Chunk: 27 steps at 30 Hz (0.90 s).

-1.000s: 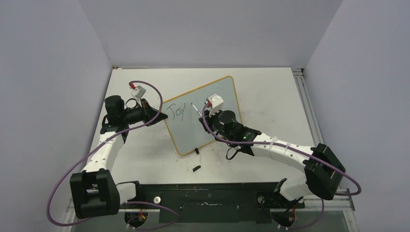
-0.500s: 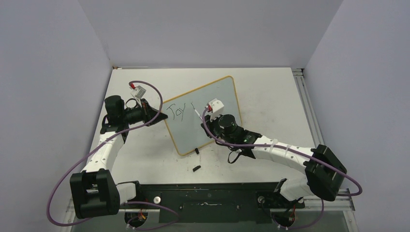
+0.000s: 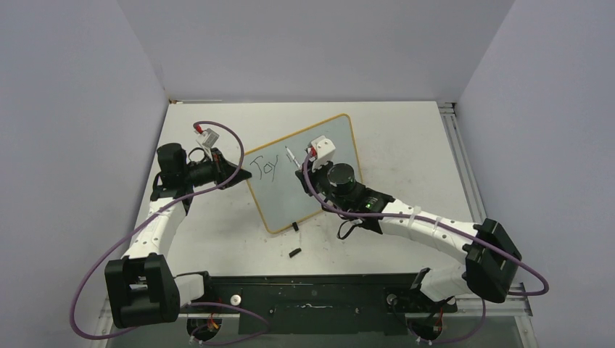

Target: Write a sentence on the whiteboard

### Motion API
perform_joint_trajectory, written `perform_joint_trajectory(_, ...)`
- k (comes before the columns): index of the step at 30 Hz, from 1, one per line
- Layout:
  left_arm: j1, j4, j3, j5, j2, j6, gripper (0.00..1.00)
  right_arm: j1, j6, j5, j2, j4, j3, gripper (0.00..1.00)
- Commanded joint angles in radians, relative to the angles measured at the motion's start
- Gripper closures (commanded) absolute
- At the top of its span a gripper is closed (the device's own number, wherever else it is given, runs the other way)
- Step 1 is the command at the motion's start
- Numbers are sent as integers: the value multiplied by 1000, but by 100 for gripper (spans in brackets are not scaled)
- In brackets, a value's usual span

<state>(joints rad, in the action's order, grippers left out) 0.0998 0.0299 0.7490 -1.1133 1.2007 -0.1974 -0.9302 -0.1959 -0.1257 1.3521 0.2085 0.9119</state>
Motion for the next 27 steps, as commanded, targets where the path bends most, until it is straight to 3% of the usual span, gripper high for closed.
perform_joint_trajectory(1, 7, -2, 39, -17, -20, 20, 100, 7, 24, -15, 47, 42, 68, 95)
perform_joint_trajectory(27, 6, 1, 41, -19, -18, 16, 100, 21, 3, -5, 83, 49, 63, 95)
